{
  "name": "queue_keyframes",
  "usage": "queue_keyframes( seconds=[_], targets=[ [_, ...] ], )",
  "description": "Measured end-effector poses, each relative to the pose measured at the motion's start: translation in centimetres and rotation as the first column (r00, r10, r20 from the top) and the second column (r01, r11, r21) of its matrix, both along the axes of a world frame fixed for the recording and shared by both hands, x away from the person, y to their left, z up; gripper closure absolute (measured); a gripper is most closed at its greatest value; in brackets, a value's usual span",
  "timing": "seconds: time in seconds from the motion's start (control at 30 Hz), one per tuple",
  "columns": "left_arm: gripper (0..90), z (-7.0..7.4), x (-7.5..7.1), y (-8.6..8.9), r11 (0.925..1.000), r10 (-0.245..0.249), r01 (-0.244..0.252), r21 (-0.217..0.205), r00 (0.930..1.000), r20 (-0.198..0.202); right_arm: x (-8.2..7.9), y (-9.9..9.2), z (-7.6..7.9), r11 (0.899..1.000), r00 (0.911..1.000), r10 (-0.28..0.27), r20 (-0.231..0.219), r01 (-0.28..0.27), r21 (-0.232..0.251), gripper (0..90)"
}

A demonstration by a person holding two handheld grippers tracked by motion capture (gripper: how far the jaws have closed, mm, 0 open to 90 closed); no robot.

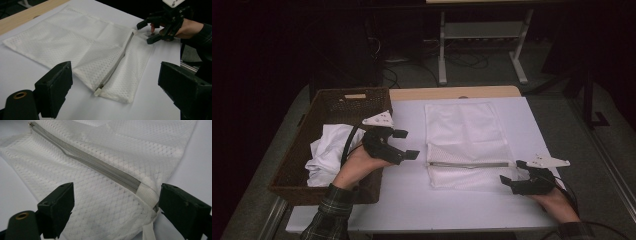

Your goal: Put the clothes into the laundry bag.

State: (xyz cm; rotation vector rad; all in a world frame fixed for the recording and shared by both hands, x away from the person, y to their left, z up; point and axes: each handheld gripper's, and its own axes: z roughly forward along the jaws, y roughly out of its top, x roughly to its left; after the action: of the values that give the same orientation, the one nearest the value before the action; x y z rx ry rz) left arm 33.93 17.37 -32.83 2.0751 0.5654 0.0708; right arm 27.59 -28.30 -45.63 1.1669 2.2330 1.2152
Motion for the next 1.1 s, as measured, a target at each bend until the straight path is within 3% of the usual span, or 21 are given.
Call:
queue_keyframes(
  seconds=[0.1,0.2,0.7,0.83,1.0,1.1],
  targets=[
    [11.8,0.0,0.0,0.0,1.0000,0.000,0.000,0.000,1.0000,0.000,0.0,0.0,0.0,1.000,1.0000,0.001,0.000,-0.001,-0.001,12.8],
    [11.8,0.1,0.1,1.4,0.9997,0.024,-0.024,0.006,0.9997,0.003,0.0,-0.1,0.0,1.000,1.0000,-0.002,0.000,0.002,0.000,12.8],
    [12.1,0.5,0.4,4.1,0.9980,0.055,-0.055,0.033,0.9985,0.004,0.1,-0.1,0.0,1.000,1.0000,-0.001,-0.001,0.001,-0.002,12.8],
    [12.3,0.8,0.6,5.1,0.9952,0.072,-0.073,0.065,0.9973,0.017,0.1,-0.1,0.0,1.000,1.0000,-0.003,-0.002,0.003,-0.001,12.8],
    [12.3,1.1,0.7,6.1,0.9925,0.099,-0.100,0.069,0.9948,0.023,0.1,-0.1,0.0,1.000,1.0000,-0.005,-0.003,0.005,-0.001,12.8],
    [12.3,1.3,0.9,8.1,0.9856,0.145,-0.148,0.082,0.9889,0.031,0.1,-0.1,0.0,1.000,1.0000,-0.006,-0.007,0.006,0.000,12.8]
  ],
)
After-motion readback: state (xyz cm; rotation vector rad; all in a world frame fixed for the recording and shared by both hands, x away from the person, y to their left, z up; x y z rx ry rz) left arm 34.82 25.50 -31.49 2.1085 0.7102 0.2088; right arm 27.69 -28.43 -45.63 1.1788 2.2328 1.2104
